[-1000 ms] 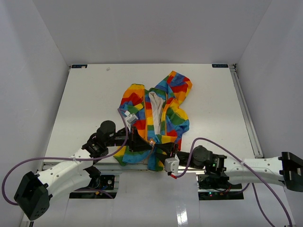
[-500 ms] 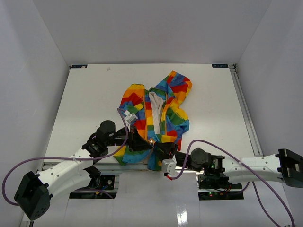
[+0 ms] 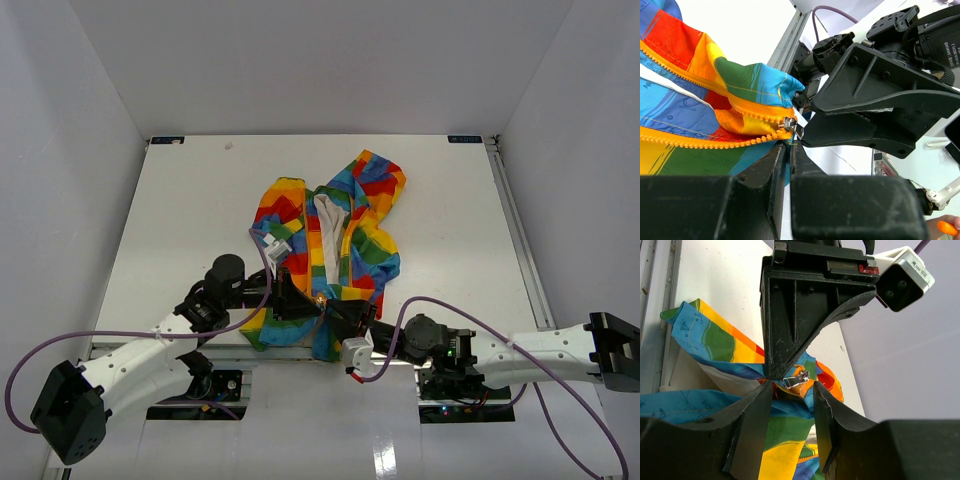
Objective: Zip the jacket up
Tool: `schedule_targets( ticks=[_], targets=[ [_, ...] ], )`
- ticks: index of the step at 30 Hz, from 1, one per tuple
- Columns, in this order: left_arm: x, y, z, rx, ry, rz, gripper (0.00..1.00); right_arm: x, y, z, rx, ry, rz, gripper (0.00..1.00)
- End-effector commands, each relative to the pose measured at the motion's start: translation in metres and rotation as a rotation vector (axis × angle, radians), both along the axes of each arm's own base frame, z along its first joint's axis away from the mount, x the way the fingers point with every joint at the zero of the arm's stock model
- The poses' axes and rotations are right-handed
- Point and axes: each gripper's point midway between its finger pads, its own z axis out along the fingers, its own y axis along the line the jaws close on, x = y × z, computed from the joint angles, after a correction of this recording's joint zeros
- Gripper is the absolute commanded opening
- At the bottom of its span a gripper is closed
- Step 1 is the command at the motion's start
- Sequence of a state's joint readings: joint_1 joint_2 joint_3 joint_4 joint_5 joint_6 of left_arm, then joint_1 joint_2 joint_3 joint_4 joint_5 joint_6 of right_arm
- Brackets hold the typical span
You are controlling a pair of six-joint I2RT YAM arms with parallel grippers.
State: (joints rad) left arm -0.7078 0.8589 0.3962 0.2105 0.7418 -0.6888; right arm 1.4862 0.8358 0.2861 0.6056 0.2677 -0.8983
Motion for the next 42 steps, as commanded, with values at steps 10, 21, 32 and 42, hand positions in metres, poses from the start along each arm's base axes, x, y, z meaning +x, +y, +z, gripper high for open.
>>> schedule_targets(
  ticks=[10,21,32,42],
  targets=[
    [-0.002,0.0,0.002,-0.014,-0.009,-0.019,0.0,0.005,0.008,0.035,0.087,-0.041,-0.03,0.42],
    [-0.003,0.0,0.0,-0.011,-0.004,-0.024,0.0,0.008,0.01,0.04,0.108,-0.056,-0.044,0.34],
    [-0.002,-0.001,0.0,-0.01,-0.004,-0.023,0.0,0.009,0.015,0.038,0.103,-0.055,-0.05,0.23],
    [-0.002,0.0,0.001,-0.012,-0.007,-0.023,0.0,0.012,0.016,0.041,0.115,-0.051,-0.07,0.2]
  ],
)
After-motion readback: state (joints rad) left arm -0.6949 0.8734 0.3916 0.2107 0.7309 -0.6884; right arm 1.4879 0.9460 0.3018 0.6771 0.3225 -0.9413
